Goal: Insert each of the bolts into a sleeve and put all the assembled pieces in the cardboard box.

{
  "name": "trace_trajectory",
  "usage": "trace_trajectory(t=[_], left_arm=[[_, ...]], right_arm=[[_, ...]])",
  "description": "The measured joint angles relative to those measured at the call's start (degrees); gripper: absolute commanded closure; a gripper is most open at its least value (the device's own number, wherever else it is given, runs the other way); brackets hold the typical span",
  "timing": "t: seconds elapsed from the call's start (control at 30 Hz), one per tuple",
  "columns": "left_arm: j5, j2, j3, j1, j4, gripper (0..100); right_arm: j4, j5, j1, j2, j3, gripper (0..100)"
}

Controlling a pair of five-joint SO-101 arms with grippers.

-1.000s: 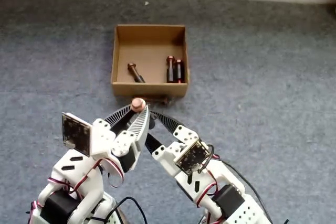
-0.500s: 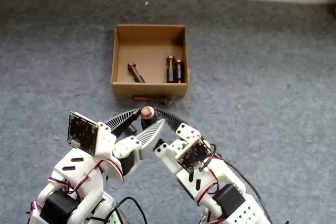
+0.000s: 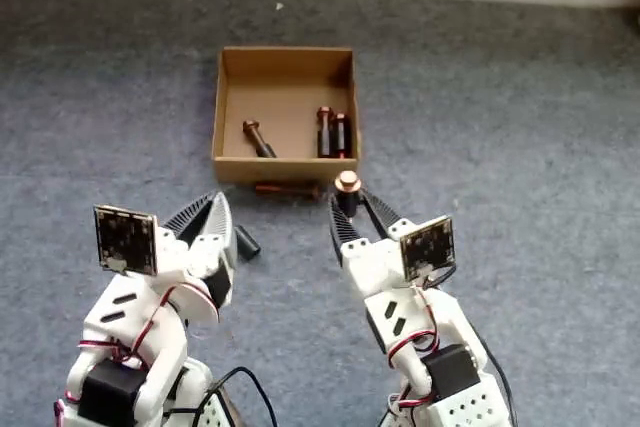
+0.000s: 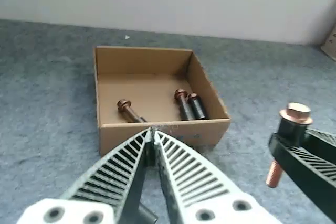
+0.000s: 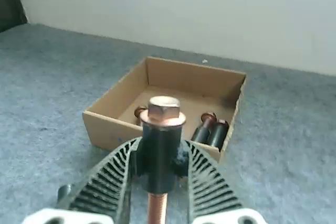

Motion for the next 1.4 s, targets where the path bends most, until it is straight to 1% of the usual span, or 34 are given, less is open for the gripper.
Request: trace_trajectory(t=[0.23,0.4,0.53,0.63,0.7,0.8,0.9,1.23,1.3,1.4], left_arm=[[-0.3,-0.1,9.0,-6.0,0.0,99],[-4.0,-0.1,14.5,-8.0,0.0,99],[-5.4,-0.1,19.5,-8.0,0.0,99],[-5.6,-0.1,22.0,-8.0,0.0,99],[-5.6,-0.1,22.3,-8.0,0.0,99],[-5.6,-0.1,22.6,-8.0,0.0,99],[-5.6,-0.1,22.6,-8.0,0.0,99],[-5.6,-0.1,22.6,-8.0,0.0,99],[-5.6,-0.1,22.6,-8.0,0.0,99],[-5.6,-0.1,22.6,-8.0,0.0,99]], right_arm=[[11.5,0.0,2.0,0.3,-2.1,99.4],[12.7,0.0,1.8,1.7,-8.6,99.4],[12.7,0.0,1.8,10.8,-14.4,99.4],[12.7,0.0,1.8,21.2,-20.4,99.4],[10.8,0.0,1.8,27.9,-24.3,99.4],[4.8,0.0,1.8,37.4,-28.5,99.4],[-4.0,0.0,1.8,45.9,-30.4,99.4],[-41.2,0.0,1.8,73.6,-31.1,99.4],[-46.8,0.0,1.8,79.4,-33.1,99.2],[-50.9,0.0,1.8,87.8,-37.7,99.2]])
